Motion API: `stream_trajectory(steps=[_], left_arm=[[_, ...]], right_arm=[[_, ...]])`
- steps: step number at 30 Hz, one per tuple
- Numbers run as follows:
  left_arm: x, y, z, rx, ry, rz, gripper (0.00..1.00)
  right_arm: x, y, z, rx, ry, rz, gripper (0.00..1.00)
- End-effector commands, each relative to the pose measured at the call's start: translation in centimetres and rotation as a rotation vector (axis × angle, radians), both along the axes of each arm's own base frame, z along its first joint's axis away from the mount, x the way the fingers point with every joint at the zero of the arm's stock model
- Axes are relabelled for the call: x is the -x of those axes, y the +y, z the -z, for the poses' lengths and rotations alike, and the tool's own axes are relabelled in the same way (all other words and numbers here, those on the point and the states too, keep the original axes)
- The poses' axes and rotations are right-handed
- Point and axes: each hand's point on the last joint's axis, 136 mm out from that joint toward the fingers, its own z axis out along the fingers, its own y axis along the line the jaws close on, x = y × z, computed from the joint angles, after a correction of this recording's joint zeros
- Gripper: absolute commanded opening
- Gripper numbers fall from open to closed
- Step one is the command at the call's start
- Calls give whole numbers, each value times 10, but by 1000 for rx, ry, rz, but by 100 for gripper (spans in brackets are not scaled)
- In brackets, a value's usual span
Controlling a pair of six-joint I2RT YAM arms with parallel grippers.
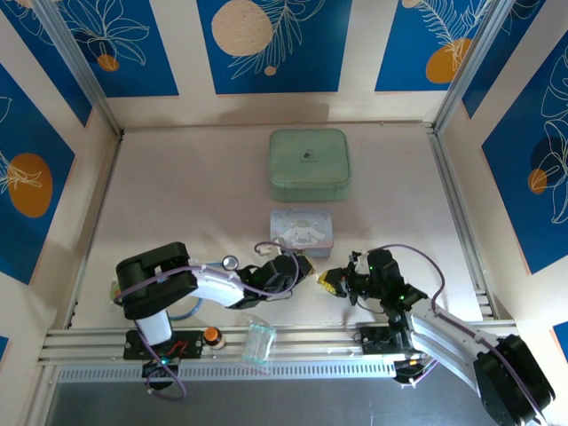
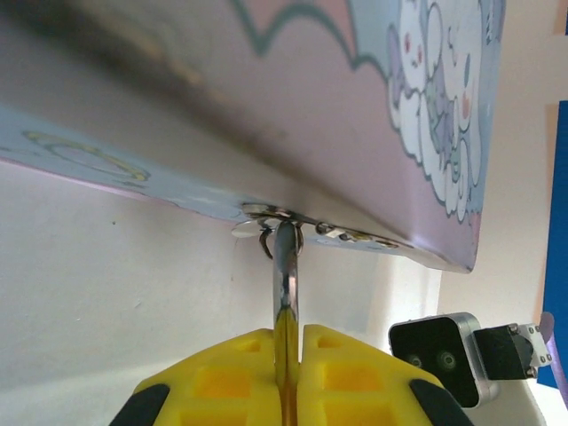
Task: Unlock the padlock with the key
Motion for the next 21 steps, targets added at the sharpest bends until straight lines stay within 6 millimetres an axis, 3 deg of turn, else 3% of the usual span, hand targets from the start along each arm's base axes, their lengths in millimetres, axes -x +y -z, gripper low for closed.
stream_trajectory(steps=[1,8,21], left_arm=[[-5,4,3,55,14,-63,0],[-5,3,11,81,38,-75,0],[-5,-2,5,112,31,-71,0]], right_arm=[[15,1,7,-24,31,-77,0],[12,-4,1,-63,36,-73,0],[9,-6,0,-68,31,-71,0]])
